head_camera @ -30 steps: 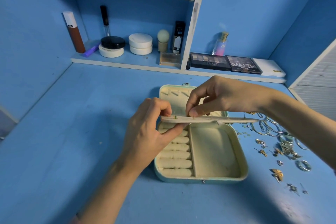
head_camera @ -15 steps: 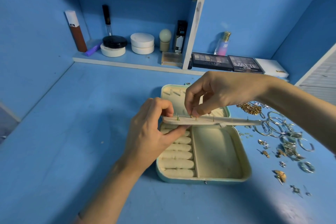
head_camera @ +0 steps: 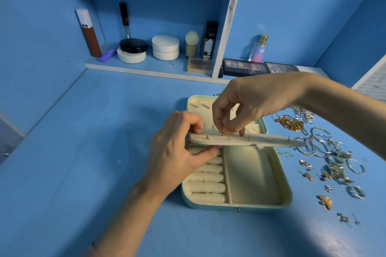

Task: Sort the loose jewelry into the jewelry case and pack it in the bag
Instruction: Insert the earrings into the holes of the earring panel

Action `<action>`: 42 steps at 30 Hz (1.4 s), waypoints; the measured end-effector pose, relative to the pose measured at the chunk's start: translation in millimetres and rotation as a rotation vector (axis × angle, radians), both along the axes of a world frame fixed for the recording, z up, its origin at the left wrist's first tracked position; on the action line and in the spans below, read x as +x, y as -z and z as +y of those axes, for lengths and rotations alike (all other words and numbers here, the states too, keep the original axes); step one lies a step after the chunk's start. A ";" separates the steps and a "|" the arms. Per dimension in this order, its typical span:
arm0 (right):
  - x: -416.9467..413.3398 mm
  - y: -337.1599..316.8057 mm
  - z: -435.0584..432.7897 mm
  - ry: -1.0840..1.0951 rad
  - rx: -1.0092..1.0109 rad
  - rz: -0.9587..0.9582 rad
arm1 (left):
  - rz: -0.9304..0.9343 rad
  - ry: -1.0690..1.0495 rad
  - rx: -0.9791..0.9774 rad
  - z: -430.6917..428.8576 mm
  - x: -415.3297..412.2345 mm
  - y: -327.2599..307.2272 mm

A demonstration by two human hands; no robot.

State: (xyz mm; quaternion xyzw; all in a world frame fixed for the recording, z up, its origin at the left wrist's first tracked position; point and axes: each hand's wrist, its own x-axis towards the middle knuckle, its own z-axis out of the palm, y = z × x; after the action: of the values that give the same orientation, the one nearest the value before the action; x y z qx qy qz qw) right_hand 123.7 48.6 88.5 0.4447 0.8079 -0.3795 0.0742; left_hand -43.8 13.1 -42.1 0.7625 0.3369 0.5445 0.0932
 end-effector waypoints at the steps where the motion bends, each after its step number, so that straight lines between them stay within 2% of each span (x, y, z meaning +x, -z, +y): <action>1: -0.2 0.4 0.1 0.000 -0.001 -0.002 | -0.002 0.002 -0.004 -0.2 0.0 -0.2; 23: -1.3 7.1 -17.2 0.080 0.089 0.014 | -0.028 -0.008 0.012 0.6 0.9 2.9; 29: 15.3 12.1 -25.8 0.226 0.140 0.156 | -0.035 -0.018 -0.015 2.6 1.7 1.9; 31: 26.2 14.2 -29.0 0.309 0.251 0.214 | -0.074 -0.027 -0.054 2.6 3.4 -0.5; 35: 42.9 12.9 -42.6 0.435 0.648 0.387 | -0.121 -0.048 -0.101 5.2 7.7 -7.4; 38: 49.8 11.6 -58.0 0.512 0.755 0.529 | -0.158 -0.083 -0.158 9.7 13.6 -14.1; 40: 53.2 14.3 -66.8 0.506 0.838 0.536 | -0.169 -0.104 -0.177 13.3 17.4 -17.1; 42: 56.0 17.4 -73.1 0.470 1.005 0.454 | -0.190 -0.116 -0.193 16.2 20.2 -17.9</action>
State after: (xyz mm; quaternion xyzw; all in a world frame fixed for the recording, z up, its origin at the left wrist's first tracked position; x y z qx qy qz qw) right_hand 179.7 -24.5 71.1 0.4999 0.7641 -0.0427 -0.4055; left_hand -23.6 29.3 -24.3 0.6742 0.4210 0.5837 0.1659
